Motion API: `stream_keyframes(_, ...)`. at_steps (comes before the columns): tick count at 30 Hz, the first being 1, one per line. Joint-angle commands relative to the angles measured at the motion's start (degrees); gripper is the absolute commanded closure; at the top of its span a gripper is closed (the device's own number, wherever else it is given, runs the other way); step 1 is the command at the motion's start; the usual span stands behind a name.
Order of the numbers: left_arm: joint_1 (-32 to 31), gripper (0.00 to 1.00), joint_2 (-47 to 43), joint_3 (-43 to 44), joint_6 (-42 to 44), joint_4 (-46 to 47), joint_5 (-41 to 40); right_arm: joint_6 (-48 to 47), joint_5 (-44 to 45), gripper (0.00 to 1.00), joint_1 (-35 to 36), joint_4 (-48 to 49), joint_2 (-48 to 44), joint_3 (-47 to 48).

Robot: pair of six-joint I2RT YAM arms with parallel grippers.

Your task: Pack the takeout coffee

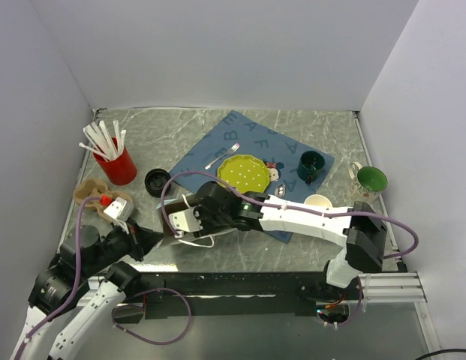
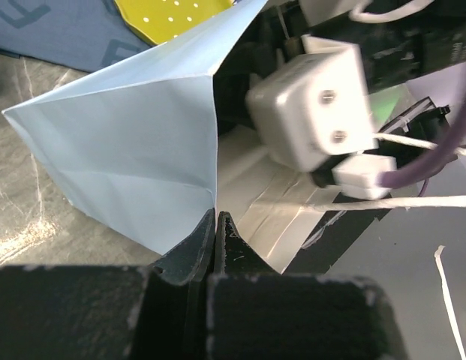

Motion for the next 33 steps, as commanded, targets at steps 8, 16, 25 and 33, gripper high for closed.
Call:
stream_keyframes(8, 0.1, 0.99, -3.7, 0.3, 1.9, 1.9, 1.5, -3.0, 7.0, 0.28, 1.6, -1.5, 2.6, 2.5)
stream_keyframes(16, 0.1, 0.99, -4.5, 0.3, 1.8, 1.9, 1.5, -1.1, 5.7, 0.31, 1.5, -0.4, 3.1, -0.4)
stream_keyframes(25, 0.1, 0.99, -4.7, 0.5, 1.6, 1.9, 1.1, -1.0, 3.8, 0.35, 1.3, -5.0, 5.3, 2.5)
stream_keyframes(33, 0.1, 0.99, -5.3, 0.4, 1.3, 1.8, 0.6, -1.2, 3.1, 0.57, 0.9, -8.6, 6.2, 5.0)
